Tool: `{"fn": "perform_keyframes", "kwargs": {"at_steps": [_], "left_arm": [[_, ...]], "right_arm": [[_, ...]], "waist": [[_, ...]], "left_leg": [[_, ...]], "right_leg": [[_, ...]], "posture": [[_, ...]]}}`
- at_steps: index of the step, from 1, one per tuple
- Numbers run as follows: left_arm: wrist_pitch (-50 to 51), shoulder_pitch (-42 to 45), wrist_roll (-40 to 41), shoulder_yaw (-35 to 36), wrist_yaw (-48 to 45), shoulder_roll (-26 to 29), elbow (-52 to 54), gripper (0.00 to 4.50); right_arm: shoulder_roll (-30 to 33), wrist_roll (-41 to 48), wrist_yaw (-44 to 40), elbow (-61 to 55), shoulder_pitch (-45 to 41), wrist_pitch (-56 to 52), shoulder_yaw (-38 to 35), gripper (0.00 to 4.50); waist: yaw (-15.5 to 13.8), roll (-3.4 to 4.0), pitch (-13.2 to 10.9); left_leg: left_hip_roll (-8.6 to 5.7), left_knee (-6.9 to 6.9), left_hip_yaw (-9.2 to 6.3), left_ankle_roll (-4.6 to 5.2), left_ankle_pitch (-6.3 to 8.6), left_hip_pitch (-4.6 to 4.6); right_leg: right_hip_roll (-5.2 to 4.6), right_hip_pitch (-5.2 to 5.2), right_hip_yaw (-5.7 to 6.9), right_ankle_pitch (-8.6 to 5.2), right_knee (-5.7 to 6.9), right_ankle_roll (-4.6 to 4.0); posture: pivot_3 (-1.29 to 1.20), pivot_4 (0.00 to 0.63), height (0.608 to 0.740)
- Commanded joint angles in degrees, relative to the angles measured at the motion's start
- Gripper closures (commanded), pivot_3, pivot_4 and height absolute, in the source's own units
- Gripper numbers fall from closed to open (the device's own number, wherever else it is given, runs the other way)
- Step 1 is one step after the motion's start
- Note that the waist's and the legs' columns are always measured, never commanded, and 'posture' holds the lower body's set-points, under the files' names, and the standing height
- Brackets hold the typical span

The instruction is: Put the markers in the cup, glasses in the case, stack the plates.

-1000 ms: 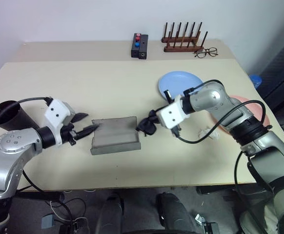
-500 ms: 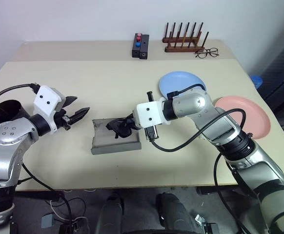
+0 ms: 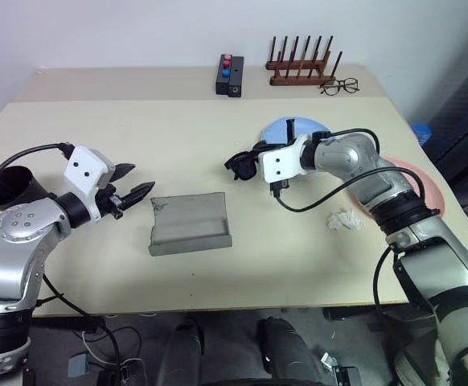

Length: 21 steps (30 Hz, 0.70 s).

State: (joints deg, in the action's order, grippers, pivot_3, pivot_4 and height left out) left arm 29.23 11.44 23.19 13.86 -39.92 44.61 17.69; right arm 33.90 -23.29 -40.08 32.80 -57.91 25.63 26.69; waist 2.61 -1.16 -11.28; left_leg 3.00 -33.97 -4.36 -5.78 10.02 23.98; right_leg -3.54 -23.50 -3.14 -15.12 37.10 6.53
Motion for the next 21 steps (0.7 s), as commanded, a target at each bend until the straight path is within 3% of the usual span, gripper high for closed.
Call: {"fn": "perform_keyframes", "kwargs": {"at_steps": [1,6,10,12,21], "left_arm": [[-1.1,0.3,0.1,0.3,-0.1,-0.2,2.1,1.69],[-0.8,-0.3,0.3,0.2,0.0,-0.6,2.9,1.69],[-0.7,0.2,0.2,-0.4,0.1,-1.0,3.0,1.69],[-0.7,0.3,0.2,-0.5,0.0,-1.1,3.0,1.69],[-1.0,1.0,0.0,-1.5,-0.3,-1.1,2.7,1.69]], "right_arm": [[-1.5,-1.6,6.2,3.7,-0.9,6.1,-1.4,4.44],[-2.2,-7.3,15.2,7.8,-1.1,10.6,-0.5,4.44],[-2.5,-19.4,34.0,13.8,-4.7,7.2,2.1,4.44],[-3.1,-21.2,38.0,16.6,-5.8,5.8,2.5,4.44],[-9.3,-9.9,34.7,26.8,-7.3,-4.2,-5.7,4.44]], "waist": [[0.1,0.00,0.0],[0.0,0.01,0.0],[0.0,0.01,0.0],[0.0,0.01,0.0],[0.2,0.02,0.0]], "left_leg": [[0.00,0.02,0.00,0.00,0.00,0.00],[0.00,0.02,0.00,0.00,0.00,0.00],[-0.01,0.00,0.00,-0.02,-0.01,0.00],[-0.01,0.01,0.00,-0.02,-0.02,0.00],[-0.01,0.05,0.00,-0.01,-0.01,0.00]], "right_leg": [[0.00,0.00,0.00,0.00,0.00,0.01],[0.00,0.00,-0.01,0.00,0.00,0.01],[-0.02,0.00,-0.01,0.00,0.00,-0.01],[-0.02,-0.01,-0.01,0.00,0.01,-0.02],[-0.02,0.00,-0.02,0.01,0.01,0.01]], "posture": [[0.00,0.150,0.738],[0.00,0.150,0.738],[0.00,0.150,0.738],[0.00,0.150,0.738],[0.00,0.150,0.738]]}}
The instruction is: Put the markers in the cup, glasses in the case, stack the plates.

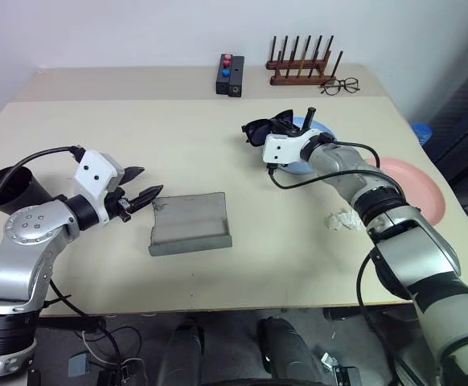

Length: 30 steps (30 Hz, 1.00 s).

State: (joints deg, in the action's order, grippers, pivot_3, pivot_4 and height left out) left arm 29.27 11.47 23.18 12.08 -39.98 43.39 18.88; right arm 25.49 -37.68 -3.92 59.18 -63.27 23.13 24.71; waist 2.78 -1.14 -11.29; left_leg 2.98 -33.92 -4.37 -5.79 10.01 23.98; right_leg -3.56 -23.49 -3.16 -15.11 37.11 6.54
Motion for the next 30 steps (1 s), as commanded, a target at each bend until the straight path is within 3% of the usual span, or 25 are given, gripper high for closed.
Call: {"fn": "perform_keyframes", "kwargs": {"at_steps": [1,10,13,16,18,23,30], "left_arm": [[-1.0,1.0,0.0,0.2,-0.3,0.1,1.5,1.69],[-0.8,0.4,0.1,0.3,-0.2,0.0,2.1,1.69],[-0.9,0.0,0.0,1.0,0.1,0.2,2.1,1.69],[-1.3,-0.4,-0.3,2.3,0.2,0.7,1.4,1.69],[-1.5,-0.3,-0.5,2.7,0.2,1.0,0.7,1.69],[-1.9,0.8,-0.7,1.5,0.2,0.8,0.2,1.69],[-1.9,0.5,-0.6,1.4,0.2,0.7,0.4,1.69]], "right_arm": [[-1.1,5.5,-1.9,0.7,-2.1,-2.7,-4.6,4.44],[0.8,6.5,-6.0,-4.2,-1.8,-5.3,-4.9,4.44],[4.0,7.4,-15.8,-16.5,1.2,-2.7,-3.2,4.44],[6.5,15.0,-31.4,-34.0,6.6,-3.9,-3.0,4.44],[6.9,18.4,-37.4,-43.2,9.8,-7.5,-3.4,4.44],[7.3,19.5,-43.6,-52.9,15.8,-10.2,-2.6,4.44],[12.4,16.7,-48.8,-55.1,19.2,-6.7,-1.4,4.44]], "waist": [[0.0,0.00,0.0],[0.1,0.03,0.0],[0.1,0.03,0.0],[0.0,0.03,0.0],[0.1,0.03,0.0],[-0.3,0.02,0.0],[-0.4,0.01,0.0]], "left_leg": [[0.00,0.00,0.00,0.00,0.00,0.00],[0.00,0.00,0.00,0.00,0.00,0.00],[0.00,0.00,0.00,0.00,0.00,0.02],[0.00,0.04,0.00,0.01,0.01,0.03],[0.02,0.06,0.00,0.02,0.02,0.01],[0.01,-0.02,0.00,0.02,0.01,0.01],[-0.01,-0.08,0.01,0.01,0.01,0.04]], "right_leg": [[0.00,0.00,0.00,0.00,0.00,0.00],[0.01,0.00,0.00,0.00,0.00,0.01],[0.01,-0.03,0.00,0.00,0.00,0.02],[0.01,-0.04,0.01,0.02,0.00,0.18],[0.02,-0.04,0.01,0.03,0.01,0.25],[0.01,-0.01,0.01,-0.05,0.03,0.07],[-0.02,0.02,0.01,-0.06,-0.04,0.05]], "posture": [[0.00,0.150,0.738],[0.00,0.150,0.738],[0.00,0.150,0.738],[0.00,0.150,0.738],[0.00,0.150,0.738],[0.00,0.150,0.738],[0.00,0.150,0.738]]}}
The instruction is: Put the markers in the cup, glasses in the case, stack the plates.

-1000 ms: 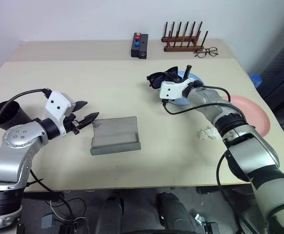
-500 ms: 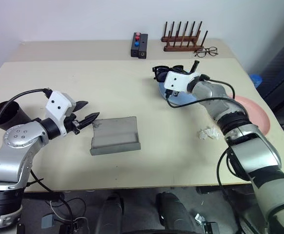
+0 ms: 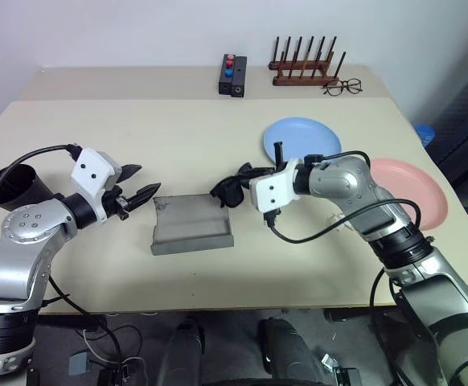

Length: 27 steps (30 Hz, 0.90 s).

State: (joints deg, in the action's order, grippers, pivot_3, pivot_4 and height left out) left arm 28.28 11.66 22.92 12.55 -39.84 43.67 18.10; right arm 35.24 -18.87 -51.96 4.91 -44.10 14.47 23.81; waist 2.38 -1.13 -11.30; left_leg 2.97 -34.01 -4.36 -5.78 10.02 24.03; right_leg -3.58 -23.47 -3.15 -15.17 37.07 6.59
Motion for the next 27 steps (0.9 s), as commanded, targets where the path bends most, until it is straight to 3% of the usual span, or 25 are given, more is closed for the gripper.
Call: {"fn": "perform_keyframes", "kwargs": {"at_steps": [1,5,9,12,15,21,24,27], "left_arm": [[-0.9,0.2,-0.4,0.9,0.0,0.4,1.3,1.69],[-0.8,-0.1,-0.3,0.8,0.0,0.4,1.5,1.69],[-0.9,0.1,-0.5,0.0,0.0,0.2,1.4,1.69],[-0.9,0.4,-0.6,-0.4,0.1,0.0,1.5,1.69],[-0.9,0.3,-0.5,-0.3,0.0,0.0,1.5,1.69],[-0.7,-0.1,-0.5,-0.3,-0.1,-0.1,1.8,1.69],[-0.8,0.2,-0.5,-0.7,-0.2,-0.3,1.6,1.69],[-0.9,0.6,-0.6,-1.1,-0.2,-0.5,1.3,1.69]], "right_arm": [[3.6,-3.1,-0.8,-0.1,0.3,1.9,-0.4,4.44],[7.2,-3.6,-5.0,-0.5,2.1,1.2,0.1,4.44],[6.2,-4.2,-6.0,-0.2,2.2,-0.1,0.4,4.44],[6.4,-5.6,-5.6,1.3,1.6,1.1,0.5,3.28],[6.4,-2.1,-6.8,1.5,1.6,0.9,-1.6,1.77],[6.6,15.1,-17.8,-0.1,0.1,-7.7,-7.2,1.77],[5.8,17.5,-19.9,3.1,-2.7,-9.8,-7.9,1.77],[6.1,14.7,-20.3,8.6,-5.2,-5.0,-6.1,1.77]], "waist": [[0.1,0.00,0.0],[0.0,0.00,0.0],[0.4,0.00,0.0],[0.2,0.00,0.0],[0.0,-0.01,0.0],[0.1,-0.01,0.0],[0.3,-0.01,0.0],[0.2,-0.01,0.0]], "left_leg": [[0.00,0.00,0.00,0.00,0.00,0.00],[0.00,0.00,0.00,0.00,0.00,0.00],[0.00,0.01,0.00,0.00,0.00,-0.02],[0.01,0.01,0.00,0.00,0.00,-0.02],[0.00,0.00,0.00,0.00,0.00,0.00],[0.00,-0.01,0.00,0.00,0.00,-0.01],[0.00,-0.02,0.00,0.00,0.00,-0.02],[0.01,-0.01,0.00,0.00,0.00,-0.04]], "right_leg": [[0.00,0.00,0.00,0.00,0.00,0.00],[0.00,0.00,0.00,0.00,0.00,0.00],[0.00,-0.01,0.00,0.00,0.00,0.00],[0.01,-0.02,0.00,0.00,0.02,0.00],[0.00,-0.01,0.00,0.00,-0.02,0.00],[0.00,0.02,0.00,0.00,-0.01,0.00],[0.00,0.02,0.00,0.00,0.00,-0.01],[0.00,0.02,0.00,0.00,0.00,0.00]], "posture": [[0.00,0.150,0.738],[0.00,0.150,0.738],[0.00,0.150,0.738],[0.00,0.150,0.738],[0.00,0.150,0.738],[0.00,0.150,0.738],[0.00,0.150,0.738],[0.00,0.150,0.738]]}}
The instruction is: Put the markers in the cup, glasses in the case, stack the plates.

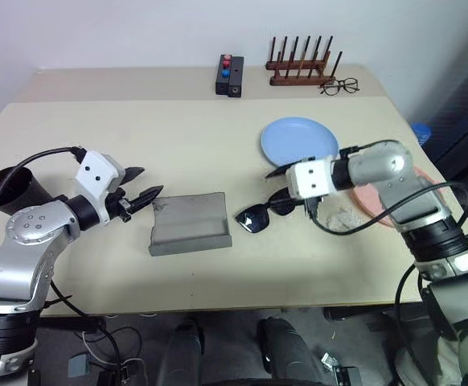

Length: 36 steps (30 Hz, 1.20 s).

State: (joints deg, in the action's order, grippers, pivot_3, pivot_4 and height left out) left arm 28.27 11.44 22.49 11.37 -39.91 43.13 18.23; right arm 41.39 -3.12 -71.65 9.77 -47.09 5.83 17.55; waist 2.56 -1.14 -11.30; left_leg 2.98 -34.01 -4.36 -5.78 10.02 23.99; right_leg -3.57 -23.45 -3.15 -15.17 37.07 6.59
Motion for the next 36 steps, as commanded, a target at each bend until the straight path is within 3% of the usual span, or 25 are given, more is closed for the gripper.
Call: {"fn": "perform_keyframes", "kwargs": {"at_steps": [1,6,17,36], "left_arm": [[-0.9,1.0,-0.2,-0.1,-0.2,0.0,1.1,1.69],[-0.8,0.6,-0.1,0.1,-0.3,0.0,1.5,1.69],[3.6,-2.5,4.7,-0.1,-2.8,0.3,6.3,1.69],[8.1,-5.5,7.3,-2.8,-5.1,0.4,11.1,1.69]], "right_arm": [[0.0,-2.0,-0.9,5.5,-3.0,5.4,0.9,1.77],[-0.9,-4.5,-1.8,10.1,-4.7,11.3,3.3,1.77],[-3.7,-7.1,0.7,7.0,-0.8,9.1,4.5,1.77],[-5.6,-14.4,5.6,16.7,-3.6,17.3,6.9,1.77]], "waist": [[-0.1,0.00,0.0],[0.0,0.00,0.0],[-0.1,0.00,0.0],[-0.1,0.00,0.0]], "left_leg": [[0.00,0.00,0.00,0.00,0.00,0.01],[-0.01,0.01,0.00,0.00,0.00,0.03],[-0.01,0.02,0.00,-0.01,0.00,0.03],[-0.01,0.01,0.00,-0.01,0.00,0.02]], "right_leg": [[0.00,0.00,0.00,0.00,-0.02,0.00],[-0.01,-0.01,0.00,0.00,-0.05,0.00],[0.00,-0.02,0.00,0.00,-0.01,0.01],[0.00,-0.02,0.00,0.00,-0.01,0.00]], "posture": [[0.00,0.150,0.738],[0.00,0.150,0.738],[0.00,0.150,0.738],[0.00,0.150,0.738]]}}
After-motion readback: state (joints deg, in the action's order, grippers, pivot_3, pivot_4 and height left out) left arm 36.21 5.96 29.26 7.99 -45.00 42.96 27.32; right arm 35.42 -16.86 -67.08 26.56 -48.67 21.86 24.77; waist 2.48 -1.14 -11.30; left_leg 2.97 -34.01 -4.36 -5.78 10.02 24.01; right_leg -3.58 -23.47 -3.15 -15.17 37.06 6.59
